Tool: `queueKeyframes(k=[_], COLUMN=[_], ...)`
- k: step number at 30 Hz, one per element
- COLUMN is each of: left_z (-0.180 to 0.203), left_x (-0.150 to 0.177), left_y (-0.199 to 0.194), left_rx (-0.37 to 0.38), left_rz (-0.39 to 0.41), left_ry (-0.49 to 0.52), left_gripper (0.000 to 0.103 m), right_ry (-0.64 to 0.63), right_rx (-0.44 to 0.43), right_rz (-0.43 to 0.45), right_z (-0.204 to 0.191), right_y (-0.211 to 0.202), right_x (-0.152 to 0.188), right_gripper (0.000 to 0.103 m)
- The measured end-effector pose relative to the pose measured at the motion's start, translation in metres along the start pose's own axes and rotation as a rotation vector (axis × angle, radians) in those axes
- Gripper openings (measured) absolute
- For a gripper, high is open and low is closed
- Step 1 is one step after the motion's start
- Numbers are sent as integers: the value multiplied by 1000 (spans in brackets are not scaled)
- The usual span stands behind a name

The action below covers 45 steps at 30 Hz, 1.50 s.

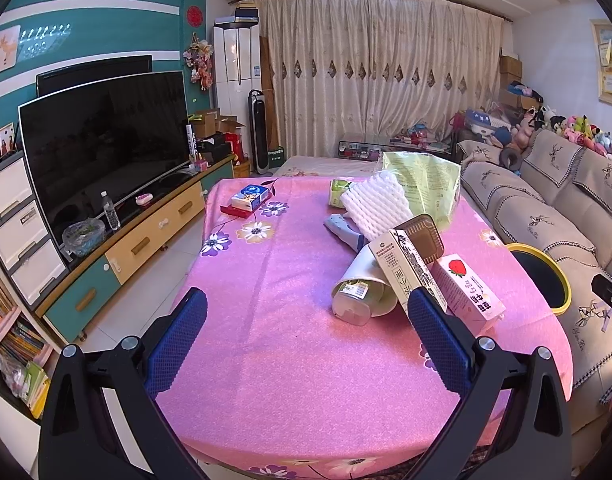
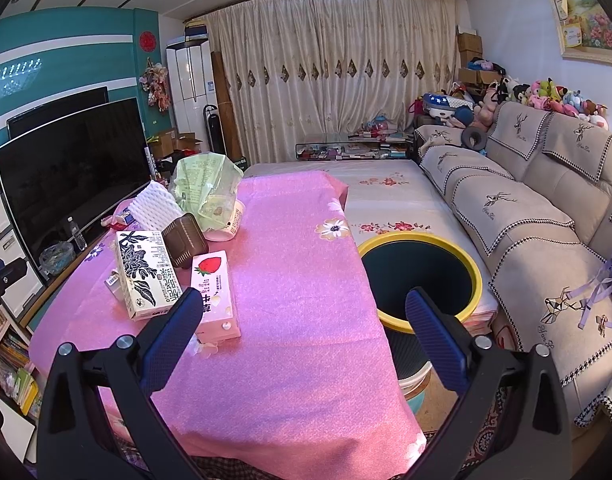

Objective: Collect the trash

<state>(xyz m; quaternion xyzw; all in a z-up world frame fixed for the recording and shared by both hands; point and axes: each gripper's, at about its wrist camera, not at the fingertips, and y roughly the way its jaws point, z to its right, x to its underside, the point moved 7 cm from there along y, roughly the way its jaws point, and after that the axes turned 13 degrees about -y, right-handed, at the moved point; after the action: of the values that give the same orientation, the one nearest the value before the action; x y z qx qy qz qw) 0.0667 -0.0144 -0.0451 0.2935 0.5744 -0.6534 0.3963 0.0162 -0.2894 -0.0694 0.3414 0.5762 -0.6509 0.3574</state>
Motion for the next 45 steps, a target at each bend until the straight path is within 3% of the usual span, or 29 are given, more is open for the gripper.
queueKeyframes(k=[36,45], left_z=[0,-3], left_x=[4,8], left_y=[3,18], left_rx=[2,4], left_rz=[-7,-39], left_ry=[4,-3], left_gripper=[99,99], right_ry=[-2,-39], right_rx=[-1,-40], right_rz=[-14,18], right_z=[0,-6], right_y=[6,38], right_x=[3,-30], right_gripper=[97,97])
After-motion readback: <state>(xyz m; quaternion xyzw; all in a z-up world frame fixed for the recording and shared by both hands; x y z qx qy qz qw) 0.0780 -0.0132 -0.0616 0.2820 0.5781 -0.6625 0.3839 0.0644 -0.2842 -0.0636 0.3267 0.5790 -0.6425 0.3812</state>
